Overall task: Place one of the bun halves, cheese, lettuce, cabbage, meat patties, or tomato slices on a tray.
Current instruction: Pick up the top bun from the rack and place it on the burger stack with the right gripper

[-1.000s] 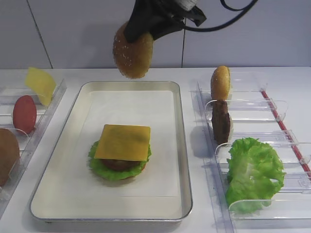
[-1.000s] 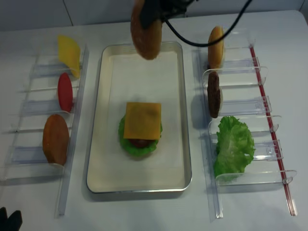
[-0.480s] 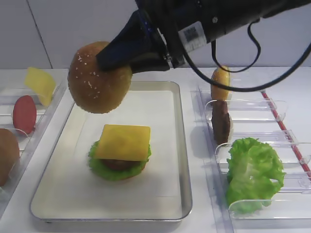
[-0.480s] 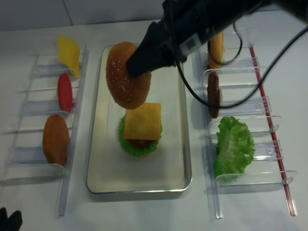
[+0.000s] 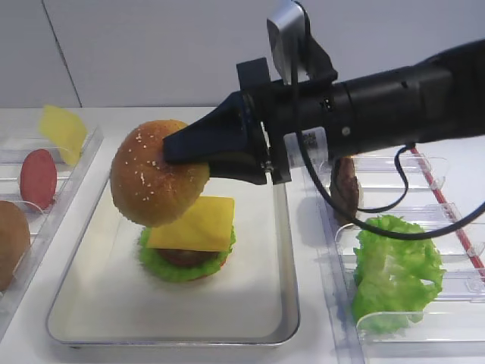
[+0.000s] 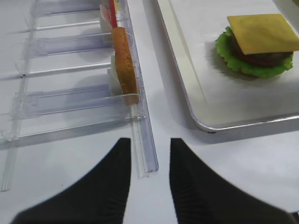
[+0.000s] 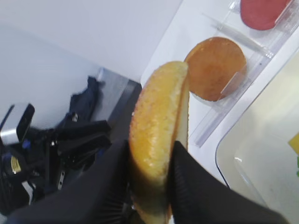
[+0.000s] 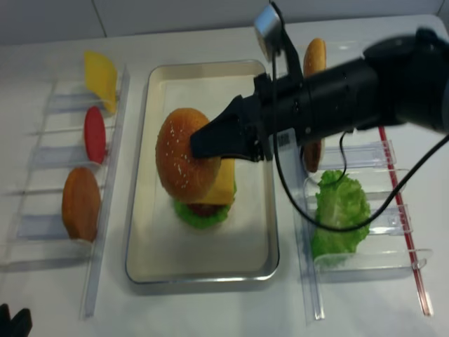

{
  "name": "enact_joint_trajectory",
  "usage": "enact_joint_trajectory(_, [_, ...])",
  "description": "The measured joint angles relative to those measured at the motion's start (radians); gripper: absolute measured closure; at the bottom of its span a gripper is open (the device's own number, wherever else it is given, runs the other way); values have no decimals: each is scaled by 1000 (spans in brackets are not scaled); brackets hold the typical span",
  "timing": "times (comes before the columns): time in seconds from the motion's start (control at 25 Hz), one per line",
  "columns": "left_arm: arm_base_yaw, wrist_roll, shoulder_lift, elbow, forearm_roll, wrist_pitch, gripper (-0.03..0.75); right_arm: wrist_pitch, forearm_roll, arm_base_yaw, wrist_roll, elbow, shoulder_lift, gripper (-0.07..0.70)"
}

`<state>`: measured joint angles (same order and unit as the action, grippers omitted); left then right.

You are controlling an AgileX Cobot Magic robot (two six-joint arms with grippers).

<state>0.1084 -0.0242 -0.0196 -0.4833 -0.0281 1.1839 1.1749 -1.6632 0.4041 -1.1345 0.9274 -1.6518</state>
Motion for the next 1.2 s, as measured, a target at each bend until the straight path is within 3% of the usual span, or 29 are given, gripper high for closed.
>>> enact_joint_trajectory(0.28, [0,0,0,0,0,0,494,-26,-51,0,7,-55,2,422])
enact_joint_trajectory(0.48, [0,0,0,0,0,0,494,-152,-56,0,64,-55,3,422])
enact_joint_trajectory(0.72, [0,0,0,0,0,0,494,-227,-62,0,139,-55,3,423])
enact_joint_trajectory(0.96, [0,0,0,0,0,0,494,-226,-68,0,190,-55,-28,423])
enact_joint_trajectory(1.2, [0,0,0,0,0,0,494,-162,-68,0,197,-42,-102,423])
